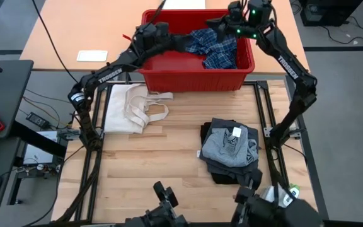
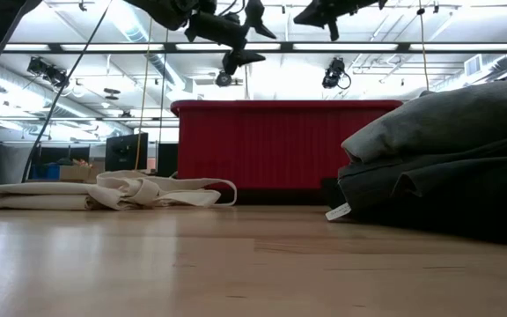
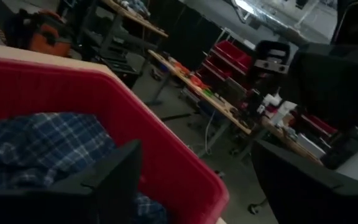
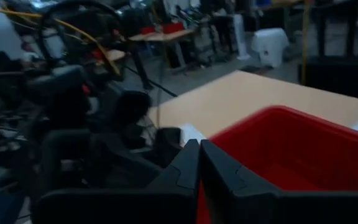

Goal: Fold Laundry from Bin
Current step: Fold the blue checkered pants

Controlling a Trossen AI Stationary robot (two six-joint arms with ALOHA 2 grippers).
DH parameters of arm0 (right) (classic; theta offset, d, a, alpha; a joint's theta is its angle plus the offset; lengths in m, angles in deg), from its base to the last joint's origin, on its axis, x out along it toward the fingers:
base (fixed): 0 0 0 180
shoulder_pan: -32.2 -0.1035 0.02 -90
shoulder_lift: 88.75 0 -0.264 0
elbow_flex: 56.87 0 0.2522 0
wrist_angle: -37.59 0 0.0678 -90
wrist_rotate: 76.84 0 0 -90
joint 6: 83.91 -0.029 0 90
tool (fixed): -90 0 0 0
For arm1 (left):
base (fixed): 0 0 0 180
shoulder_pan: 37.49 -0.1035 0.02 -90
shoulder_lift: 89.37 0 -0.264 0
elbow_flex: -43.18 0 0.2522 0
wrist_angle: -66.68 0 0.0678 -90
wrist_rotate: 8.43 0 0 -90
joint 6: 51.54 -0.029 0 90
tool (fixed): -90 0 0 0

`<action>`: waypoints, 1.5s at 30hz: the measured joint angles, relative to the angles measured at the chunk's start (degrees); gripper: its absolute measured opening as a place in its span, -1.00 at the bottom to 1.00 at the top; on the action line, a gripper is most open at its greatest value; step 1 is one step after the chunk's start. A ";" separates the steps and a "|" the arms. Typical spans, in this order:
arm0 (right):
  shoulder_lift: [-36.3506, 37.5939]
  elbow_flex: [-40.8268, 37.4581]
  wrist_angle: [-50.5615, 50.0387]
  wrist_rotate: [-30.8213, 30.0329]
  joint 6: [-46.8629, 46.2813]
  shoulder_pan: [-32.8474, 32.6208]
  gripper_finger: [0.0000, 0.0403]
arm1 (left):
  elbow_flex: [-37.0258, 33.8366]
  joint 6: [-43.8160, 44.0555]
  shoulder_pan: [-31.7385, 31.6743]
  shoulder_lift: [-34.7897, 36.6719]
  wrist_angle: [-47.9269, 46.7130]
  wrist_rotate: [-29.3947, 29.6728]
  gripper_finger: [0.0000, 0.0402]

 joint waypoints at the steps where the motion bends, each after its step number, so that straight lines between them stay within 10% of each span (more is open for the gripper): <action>1: -1.01 2.05 -1.73 -0.03 0.24 0.32 -0.89 | 0.00 0.04 -0.54 0.29 -0.46 -0.06 0.49; 10: -10.16 21.26 -14.49 -2.89 3.34 2.32 -0.93 | 0.00 -3.96 -1.50 1.14 -0.76 -0.97 0.25; 27: -22.09 19.70 -14.25 -5.19 12.79 4.53 -0.78 | 0.00 -20.90 -5.26 12.70 -18.87 0.35 0.05; 45: -38.08 19.74 -24.02 -32.72 24.09 8.65 0.82 | -0.02 -18.55 -6.63 11.05 -30.21 1.69 0.05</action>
